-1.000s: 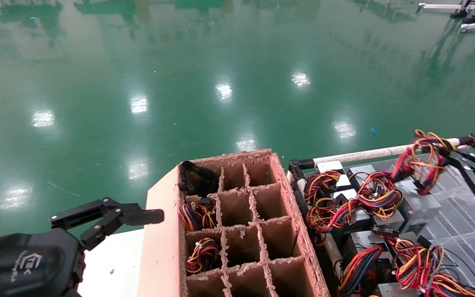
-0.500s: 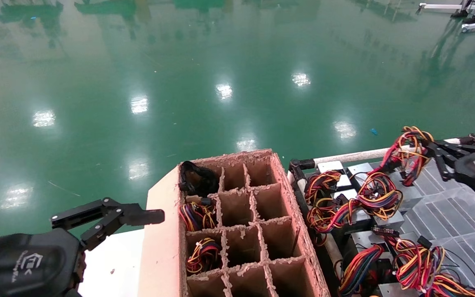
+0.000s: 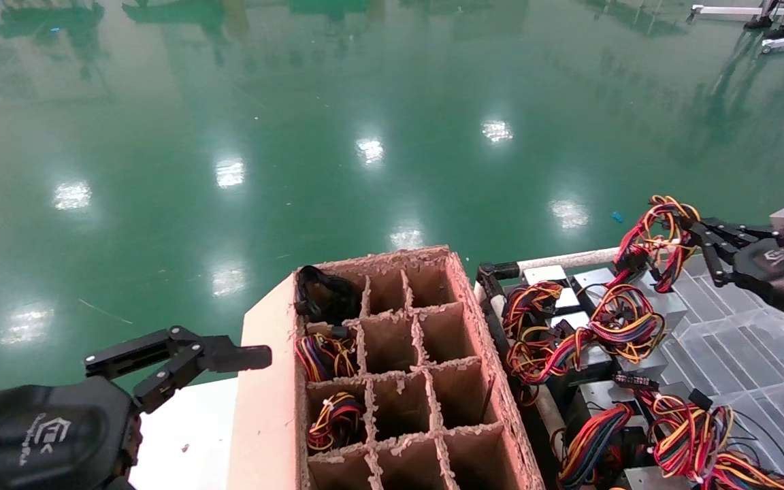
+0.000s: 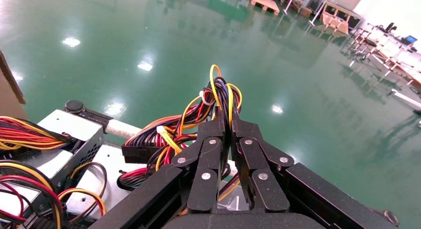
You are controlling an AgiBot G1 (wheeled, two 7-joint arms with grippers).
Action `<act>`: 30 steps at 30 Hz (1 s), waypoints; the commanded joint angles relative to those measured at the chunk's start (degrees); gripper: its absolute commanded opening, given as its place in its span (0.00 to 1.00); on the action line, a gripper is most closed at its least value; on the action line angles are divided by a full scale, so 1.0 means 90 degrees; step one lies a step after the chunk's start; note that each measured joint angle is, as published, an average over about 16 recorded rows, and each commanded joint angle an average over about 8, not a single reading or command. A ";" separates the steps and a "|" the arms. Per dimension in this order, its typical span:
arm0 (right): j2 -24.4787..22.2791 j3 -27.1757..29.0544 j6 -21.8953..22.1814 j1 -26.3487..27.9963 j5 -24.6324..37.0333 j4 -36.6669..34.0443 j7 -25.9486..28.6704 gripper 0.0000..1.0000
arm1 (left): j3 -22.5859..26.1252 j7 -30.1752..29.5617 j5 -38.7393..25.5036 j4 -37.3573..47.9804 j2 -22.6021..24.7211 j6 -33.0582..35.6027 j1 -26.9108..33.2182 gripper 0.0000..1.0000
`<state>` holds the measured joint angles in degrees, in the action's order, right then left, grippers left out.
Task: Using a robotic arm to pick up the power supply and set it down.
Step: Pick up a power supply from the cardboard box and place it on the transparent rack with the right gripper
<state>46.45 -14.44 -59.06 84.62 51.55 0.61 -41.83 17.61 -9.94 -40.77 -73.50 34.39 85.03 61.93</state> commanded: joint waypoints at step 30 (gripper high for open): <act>0.0467 0.0338 0.0473 -0.0208 -0.0484 -0.0040 -0.0872 0.49 | 0.0008 0.0004 0.0006 0.0000 -0.0004 -0.0004 0.0002 1.00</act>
<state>50.59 -11.41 -54.78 82.89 47.21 0.33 -49.57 17.68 -9.90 -40.72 -73.49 34.35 84.99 61.94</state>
